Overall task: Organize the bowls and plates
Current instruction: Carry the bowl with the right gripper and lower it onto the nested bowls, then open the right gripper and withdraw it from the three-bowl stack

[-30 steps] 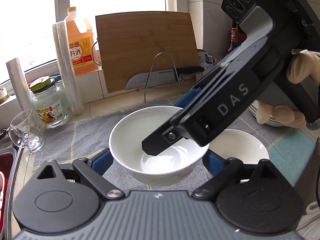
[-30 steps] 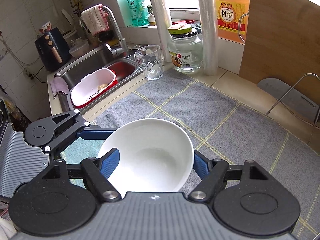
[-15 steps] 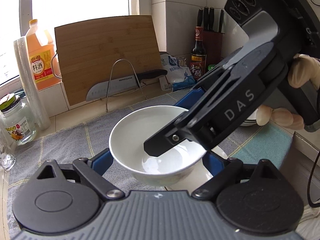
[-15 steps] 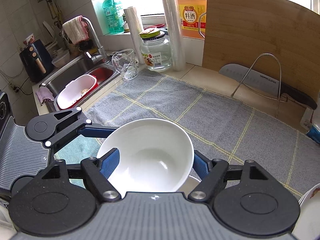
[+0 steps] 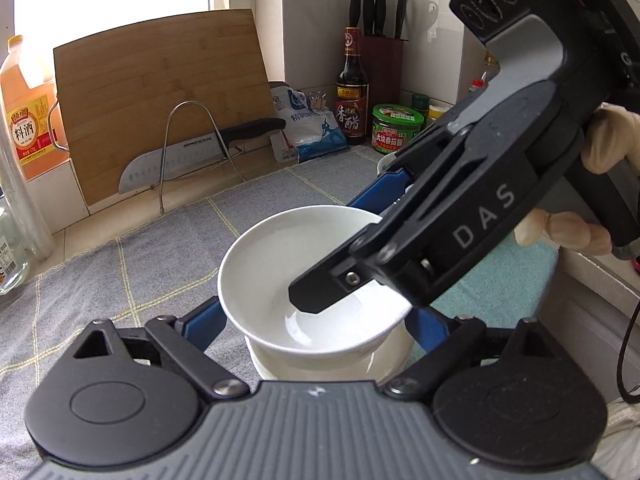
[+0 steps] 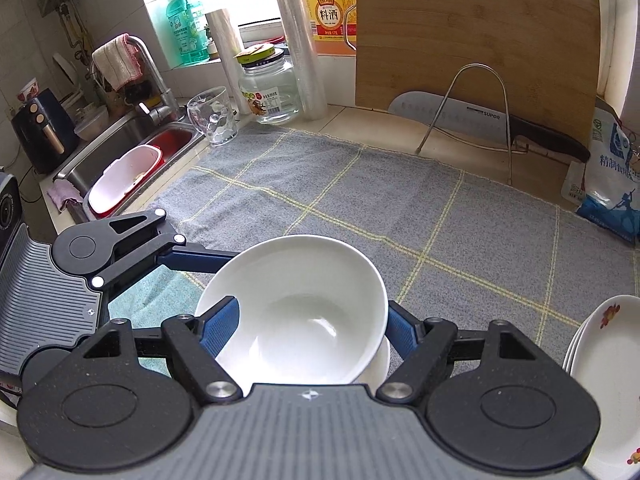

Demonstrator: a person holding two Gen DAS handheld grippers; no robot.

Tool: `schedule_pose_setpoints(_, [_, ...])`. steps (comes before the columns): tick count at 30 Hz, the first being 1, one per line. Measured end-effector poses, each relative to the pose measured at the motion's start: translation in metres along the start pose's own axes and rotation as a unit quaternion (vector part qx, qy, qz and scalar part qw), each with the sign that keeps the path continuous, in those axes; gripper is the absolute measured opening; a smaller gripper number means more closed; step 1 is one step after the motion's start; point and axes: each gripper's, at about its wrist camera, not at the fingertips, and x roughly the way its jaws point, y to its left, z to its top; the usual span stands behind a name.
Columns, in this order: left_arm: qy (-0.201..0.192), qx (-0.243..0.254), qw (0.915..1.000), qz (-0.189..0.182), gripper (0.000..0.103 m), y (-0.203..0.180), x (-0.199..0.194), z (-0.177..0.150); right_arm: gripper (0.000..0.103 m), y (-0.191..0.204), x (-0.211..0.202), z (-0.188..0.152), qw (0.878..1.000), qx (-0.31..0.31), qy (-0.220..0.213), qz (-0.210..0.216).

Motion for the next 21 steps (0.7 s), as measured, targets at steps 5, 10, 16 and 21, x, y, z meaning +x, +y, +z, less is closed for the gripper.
schedule_pose_setpoints(5, [0.010, -0.005, 0.9999, -0.001, 0.095, 0.000, 0.004, -0.004, 0.082, 0.000, 0.004, -0.005, 1.000, -0.002, 0.004, -0.001])
schedule_pose_setpoints(10, [0.016, -0.005, 0.9999, -0.001, 0.095, 0.001, 0.007, -0.004, 0.082, 0.004, 0.008, -0.007, 1.000, -0.019, 0.009, -0.009])
schedule_pose_setpoints(16, [0.019, -0.001, 0.9998, -0.005, 0.095, 0.001, 0.009, -0.002, 0.082, 0.003, 0.012, -0.011, 0.999, -0.026, 0.013, -0.016])
schedule_pose_setpoints(21, [0.021, 0.003, 0.9997, -0.007, 0.095, 0.000, 0.010, -0.004, 0.082, 0.003, 0.014, -0.013, 0.999, -0.024, 0.014, -0.018])
